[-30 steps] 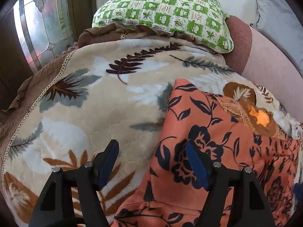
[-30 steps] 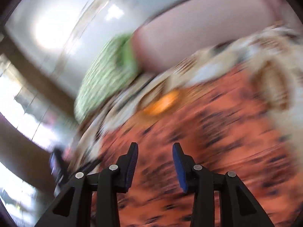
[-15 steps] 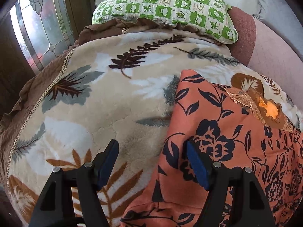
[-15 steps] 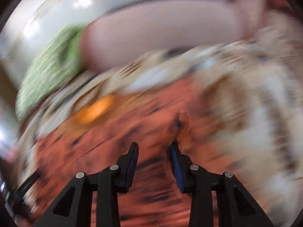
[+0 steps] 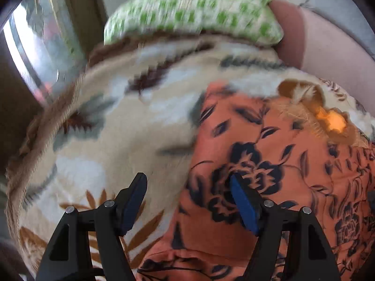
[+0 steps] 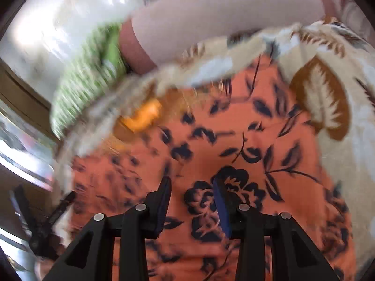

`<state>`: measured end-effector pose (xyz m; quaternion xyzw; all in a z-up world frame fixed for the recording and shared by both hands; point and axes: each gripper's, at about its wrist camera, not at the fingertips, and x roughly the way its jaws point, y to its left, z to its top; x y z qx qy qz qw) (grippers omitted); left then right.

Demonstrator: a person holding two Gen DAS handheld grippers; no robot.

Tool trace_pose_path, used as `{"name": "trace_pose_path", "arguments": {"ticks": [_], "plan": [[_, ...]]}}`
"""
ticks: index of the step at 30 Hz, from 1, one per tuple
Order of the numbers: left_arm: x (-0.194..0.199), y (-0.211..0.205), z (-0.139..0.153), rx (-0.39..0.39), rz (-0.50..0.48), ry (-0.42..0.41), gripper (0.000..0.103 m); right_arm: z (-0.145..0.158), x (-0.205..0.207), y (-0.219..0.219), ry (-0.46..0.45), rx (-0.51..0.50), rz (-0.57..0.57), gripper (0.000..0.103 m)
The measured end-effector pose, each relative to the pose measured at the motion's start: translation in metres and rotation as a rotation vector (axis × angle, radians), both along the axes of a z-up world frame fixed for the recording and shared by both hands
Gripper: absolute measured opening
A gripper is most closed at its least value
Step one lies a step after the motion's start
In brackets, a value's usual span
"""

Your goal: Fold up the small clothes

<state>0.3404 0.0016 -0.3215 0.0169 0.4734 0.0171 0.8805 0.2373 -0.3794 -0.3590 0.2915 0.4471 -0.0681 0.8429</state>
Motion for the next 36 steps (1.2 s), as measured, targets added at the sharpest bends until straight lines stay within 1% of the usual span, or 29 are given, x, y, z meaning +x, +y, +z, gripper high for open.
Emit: {"name": "trace_pose_path", "arguments": {"ticks": [1,2,3,4,5,6,7,8,9,11,12,14,15,16,17,18,19,20,21,23,25,26,27,29,30,32,33,35,36], "plan": [[0.001,0.006,0.001,-0.044,0.017,0.002,0.075,-0.006,0.008,-0.001,0.004,-0.031,0.000,0.040],[0.001,0.010,0.005,-0.060,0.029,0.001,0.075,-0.004,0.010,-0.003,-0.025,-0.057,0.002,0.039],[0.000,0.012,0.010,-0.060,0.032,-0.022,0.075,-0.001,0.012,-0.004,-0.024,-0.074,0.004,0.039],[-0.002,0.012,0.014,-0.056,0.032,-0.044,0.075,0.004,0.013,-0.008,-0.003,-0.074,-0.002,0.040],[-0.004,0.011,0.020,-0.056,0.032,-0.066,0.075,0.012,0.008,-0.013,-0.005,-0.062,-0.020,0.040],[-0.006,0.010,0.024,-0.071,0.028,-0.083,0.075,0.020,0.003,-0.016,-0.033,-0.059,-0.029,0.040],[-0.008,0.009,0.029,-0.101,0.016,-0.101,0.075,0.029,-0.005,-0.018,-0.068,-0.065,-0.033,0.043],[-0.011,0.005,0.031,-0.127,-0.003,-0.114,0.075,0.037,-0.012,-0.020,-0.096,-0.068,-0.037,0.048],[-0.015,-0.001,0.033,-0.140,-0.024,-0.121,0.075,0.043,-0.018,-0.023,-0.119,-0.056,-0.041,0.051],[-0.020,-0.014,0.033,-0.128,-0.058,-0.126,0.075,0.049,-0.018,-0.021,-0.138,0.000,-0.018,0.052],[-0.022,-0.020,0.031,-0.115,-0.074,-0.119,0.075,0.051,-0.011,-0.012,-0.127,0.022,0.009,0.052],[-0.022,-0.024,0.026,-0.094,-0.088,-0.093,0.075,0.050,0.008,0.016,-0.112,0.011,0.069,0.052],[-0.019,-0.023,0.020,-0.067,-0.081,-0.067,0.075,0.049,0.019,0.034,-0.110,-0.003,0.114,0.052],[-0.013,-0.020,0.012,-0.023,-0.060,-0.029,0.075,0.047,0.027,0.045,-0.100,-0.010,0.138,0.052],[-0.010,-0.017,0.007,-0.001,-0.042,-0.006,0.075,0.040,0.038,0.058,-0.069,-0.019,0.160,0.052],[-0.006,-0.011,0.003,-0.008,-0.025,0.010,0.078,0.025,0.047,0.068,-0.004,-0.026,0.175,0.052],[-0.002,-0.004,0.002,-0.053,-0.007,0.021,0.080,0.008,0.057,0.075,0.073,-0.049,0.181,0.052],[0.000,0.001,0.003,-0.093,0.010,0.032,0.080,0.006,0.057,0.078,0.055,-0.089,0.177,0.051],[0.001,0.003,0.006,-0.112,0.017,0.031,0.079,0.010,0.054,0.081,0.041,-0.123,0.183,0.051],[-0.005,0.000,0.018,-0.108,-0.010,-0.024,0.079,0.017,0.050,0.083,0.067,-0.144,0.209,0.051],[-0.013,-0.008,0.030,-0.112,-0.052,-0.072,0.079,0.030,0.034,0.074,0.039,-0.113,0.205,0.051],[-0.018,-0.012,0.035,-0.119,-0.073,-0.093,0.079,0.040,0.016,0.064,0.009,-0.100,0.182,0.051],[-0.027,-0.017,0.042,-0.120,-0.096,-0.122,0.079,0.047,0.004,0.058,0.000,-0.101,0.167,0.051],[-0.054,-0.027,0.059,-0.098,-0.132,-0.186,0.079,0.061,-0.030,0.047,-0.018,-0.109,0.132,0.051],[-0.075,-0.032,0.068,-0.089,-0.156,-0.222,0.080,0.069,-0.049,0.043,-0.029,-0.116,0.118,0.051],[-0.105,-0.038,0.084,-0.077,-0.189,-0.274,0.083,0.090,-0.092,0.039,-0.055,-0.153,0.104,0.051],[-0.121,-0.041,0.093,-0.067,-0.195,-0.297,0.084,0.100,-0.106,0.040,-0.075,-0.180,0.097,0.051],[-0.153,-0.045,0.114,-0.050,-0.200,-0.330,0.085,0.126,-0.147,0.043,-0.127,-0.250,0.067,0.061],[-0.170,-0.045,0.124,-0.049,-0.201,-0.350,0.085,0.133,-0.155,0.045,-0.142,-0.268,0.061,0.062]]}}
